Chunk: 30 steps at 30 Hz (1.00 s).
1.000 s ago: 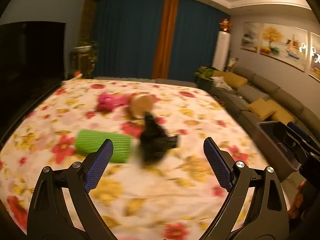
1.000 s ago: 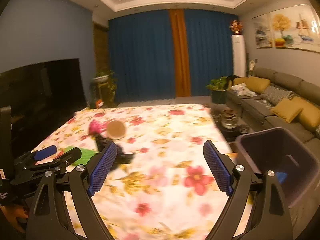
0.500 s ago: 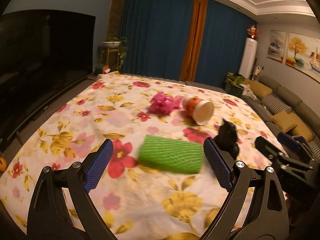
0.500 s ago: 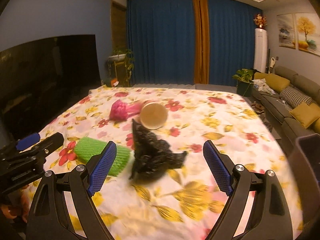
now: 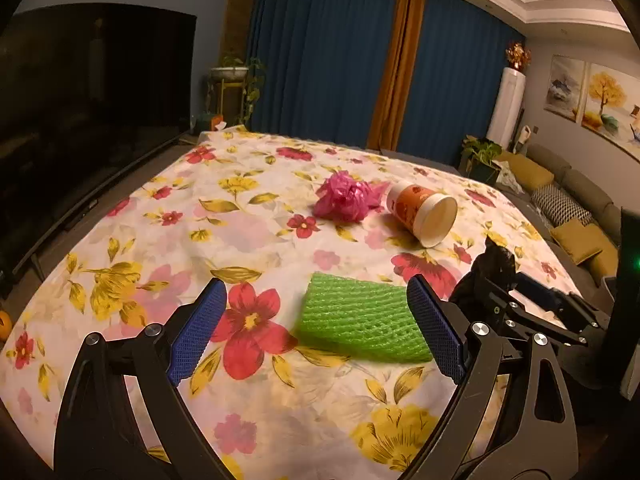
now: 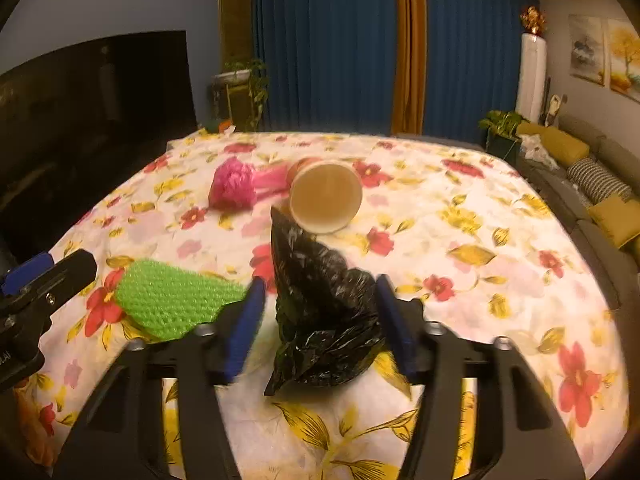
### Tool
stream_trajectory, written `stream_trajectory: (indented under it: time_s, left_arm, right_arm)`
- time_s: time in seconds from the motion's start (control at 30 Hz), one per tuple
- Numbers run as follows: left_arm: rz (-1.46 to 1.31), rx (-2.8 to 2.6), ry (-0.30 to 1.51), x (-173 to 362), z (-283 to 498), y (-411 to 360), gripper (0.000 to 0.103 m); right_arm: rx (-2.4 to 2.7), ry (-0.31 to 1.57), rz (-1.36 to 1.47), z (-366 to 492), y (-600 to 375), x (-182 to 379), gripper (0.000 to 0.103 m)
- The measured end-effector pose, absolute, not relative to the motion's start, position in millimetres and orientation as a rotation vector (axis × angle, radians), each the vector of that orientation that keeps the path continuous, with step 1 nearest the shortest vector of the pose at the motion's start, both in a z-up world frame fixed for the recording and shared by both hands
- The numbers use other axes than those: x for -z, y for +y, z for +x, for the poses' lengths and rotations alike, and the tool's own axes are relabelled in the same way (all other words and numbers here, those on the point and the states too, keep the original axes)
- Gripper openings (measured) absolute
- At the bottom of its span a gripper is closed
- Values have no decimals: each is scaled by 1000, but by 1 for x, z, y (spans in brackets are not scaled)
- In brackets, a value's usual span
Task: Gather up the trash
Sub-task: 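Move both open tools back toward the black bag and green mesh on the bed, then grasp the black plastic bag with the right tool while the left tool grasps the green mesh sleeve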
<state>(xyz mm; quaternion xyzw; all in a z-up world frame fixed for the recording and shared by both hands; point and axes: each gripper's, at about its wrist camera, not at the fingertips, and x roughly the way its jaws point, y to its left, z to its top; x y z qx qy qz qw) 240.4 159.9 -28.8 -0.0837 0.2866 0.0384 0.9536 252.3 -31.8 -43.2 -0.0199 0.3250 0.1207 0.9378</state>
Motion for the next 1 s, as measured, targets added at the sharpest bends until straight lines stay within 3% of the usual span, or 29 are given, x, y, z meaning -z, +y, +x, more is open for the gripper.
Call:
stream_trajectory:
  time_s: [0.13, 0.23, 0.53, 0.8, 0.93, 1.0]
  left_arm:
    - [-168, -65, 604, 33, 250, 155, 90]
    - [-167, -54, 627, 39, 259, 150, 90]
    - [-128, -42, 716, 58, 285, 137, 88]
    - [-144, -12, 858, 78, 302, 138, 69]
    - [-146, -5, 875, 81, 303, 137, 65]
    - [-141, 4, 873, 80, 303, 136, 53]
  right_arm:
    - [-268, 678, -26, 256, -36, 45, 17]
    - [-266, 660, -17, 253, -42, 43, 9]
    - [-242, 580, 74, 234, -75, 23, 8]
    - [-259, 568, 85, 223, -81, 13, 8]
    - [-267, 560, 83, 216, -84, 10, 8]
    - [-268, 555, 85, 212, -86, 7, 8]
